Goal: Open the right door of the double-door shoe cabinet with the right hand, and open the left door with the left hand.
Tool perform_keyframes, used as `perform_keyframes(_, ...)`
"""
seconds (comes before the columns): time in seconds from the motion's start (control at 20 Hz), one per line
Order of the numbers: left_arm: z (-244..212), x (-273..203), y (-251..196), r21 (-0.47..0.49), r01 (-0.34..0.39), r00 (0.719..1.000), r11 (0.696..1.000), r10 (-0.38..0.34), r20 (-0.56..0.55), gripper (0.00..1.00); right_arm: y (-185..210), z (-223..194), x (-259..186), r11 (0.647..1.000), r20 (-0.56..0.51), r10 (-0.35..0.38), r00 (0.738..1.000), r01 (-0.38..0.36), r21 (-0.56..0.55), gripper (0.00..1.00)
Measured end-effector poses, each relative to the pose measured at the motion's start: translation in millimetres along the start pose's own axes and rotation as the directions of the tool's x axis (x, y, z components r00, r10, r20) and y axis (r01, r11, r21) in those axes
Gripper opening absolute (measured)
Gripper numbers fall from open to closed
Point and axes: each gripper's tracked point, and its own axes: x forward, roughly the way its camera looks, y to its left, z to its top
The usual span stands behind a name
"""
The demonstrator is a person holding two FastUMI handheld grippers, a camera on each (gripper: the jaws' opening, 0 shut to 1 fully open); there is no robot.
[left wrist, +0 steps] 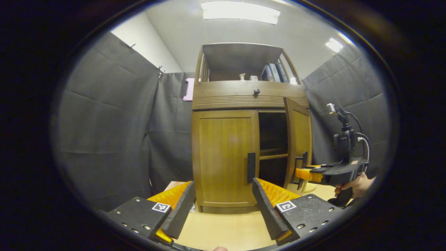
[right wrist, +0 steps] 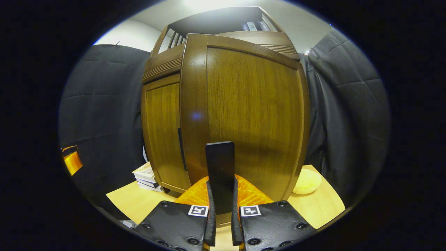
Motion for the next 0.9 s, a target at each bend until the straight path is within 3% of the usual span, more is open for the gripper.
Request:
perform_keyframes(0.55,-3.6,3.0,-11.0,-0.008,0.118,0.993,0.993,-0.118,0.000,0.94,-37.6,-8.8,-51.0,0.999,-0.013,-0.052,0.999,0.052,0.003,0.19)
perform_keyframes(0.9,0.1,-1.4,-18.8,-0.005,0.188,0.982,0.982,-0.188,0.005,0.94,-69.1,-16.3,-69.6,0.992,-0.027,-0.129,0.991,0.129,-0.005,0.19)
